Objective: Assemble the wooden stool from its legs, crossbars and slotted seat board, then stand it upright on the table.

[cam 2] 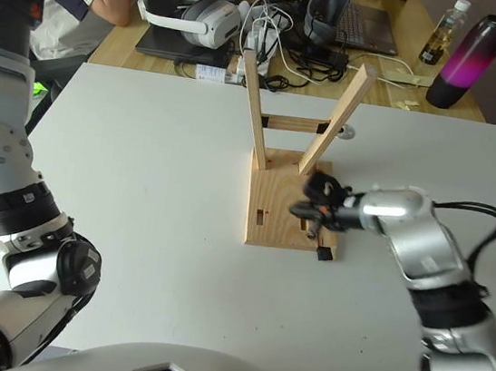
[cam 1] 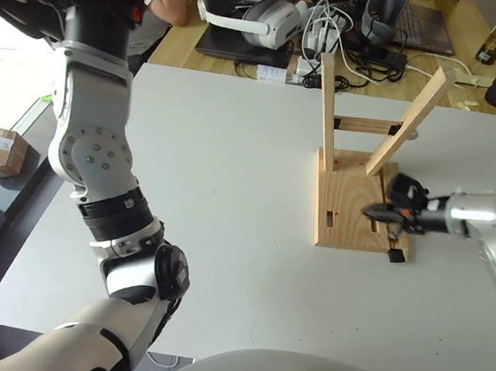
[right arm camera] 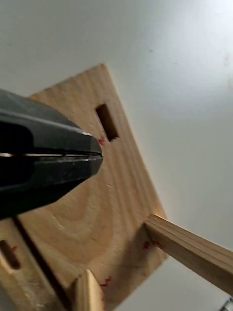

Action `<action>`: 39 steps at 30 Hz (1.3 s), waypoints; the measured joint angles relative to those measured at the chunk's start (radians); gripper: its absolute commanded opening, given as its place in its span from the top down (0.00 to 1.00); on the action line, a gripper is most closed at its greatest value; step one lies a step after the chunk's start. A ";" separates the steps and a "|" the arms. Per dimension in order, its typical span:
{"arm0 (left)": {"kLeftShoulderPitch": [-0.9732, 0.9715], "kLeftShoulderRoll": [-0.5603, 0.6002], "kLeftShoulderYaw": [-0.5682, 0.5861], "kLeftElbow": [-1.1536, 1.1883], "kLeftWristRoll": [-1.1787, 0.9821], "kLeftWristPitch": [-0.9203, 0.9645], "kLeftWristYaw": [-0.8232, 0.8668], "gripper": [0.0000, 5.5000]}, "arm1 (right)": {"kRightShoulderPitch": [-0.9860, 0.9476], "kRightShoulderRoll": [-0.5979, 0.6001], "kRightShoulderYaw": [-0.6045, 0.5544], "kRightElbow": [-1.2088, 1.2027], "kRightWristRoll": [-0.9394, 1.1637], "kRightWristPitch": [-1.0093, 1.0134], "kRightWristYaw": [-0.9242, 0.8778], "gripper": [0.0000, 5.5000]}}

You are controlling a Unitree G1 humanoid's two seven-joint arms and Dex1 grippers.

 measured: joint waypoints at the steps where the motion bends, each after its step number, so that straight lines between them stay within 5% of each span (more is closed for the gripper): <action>1: 0.001 0.002 -0.001 -0.001 -0.001 -0.003 0.003 0.82 | 0.018 -0.069 0.043 -0.018 -0.056 -0.083 0.053 1.00; 4: 0.001 -0.006 -0.013 -0.003 -0.015 -0.002 0.033 0.82 | 0.004 -0.054 0.132 -0.004 -0.176 -0.205 0.066 1.00; 14: -0.007 -0.008 -0.046 -0.015 -0.070 0.027 0.122 0.82 | -0.137 0.278 0.276 0.105 -0.296 -0.177 0.019 1.00; 16: 0.007 0.008 -0.088 -0.019 -0.070 0.064 0.088 0.82 | -0.137 0.327 0.256 0.089 -0.259 -0.130 0.008 1.00; 19: 0.086 0.060 -0.183 -0.032 -0.067 0.150 -0.019 0.82 | -0.139 0.372 0.069 -0.031 -0.056 0.058 0.023 1.00; 23: 0.165 0.130 -0.263 -0.023 -0.055 0.215 -0.158 0.82 | -0.021 0.212 -0.137 -0.188 0.213 0.206 0.188 1.00; 29: 0.223 0.188 -0.369 -0.018 -0.030 0.322 -0.256 0.82 | 0.578 -0.190 -0.395 -0.244 0.300 0.158 0.453 1.00; 33: 0.255 0.130 -0.415 -0.024 -0.016 0.386 -0.176 0.82 | 0.650 -0.200 -0.503 -0.098 0.291 0.117 0.404 1.00; 39: 0.271 0.123 -0.475 -0.046 0.024 0.447 -0.167 0.82 | 0.674 -0.182 -0.471 -0.116 0.279 0.070 0.321 1.00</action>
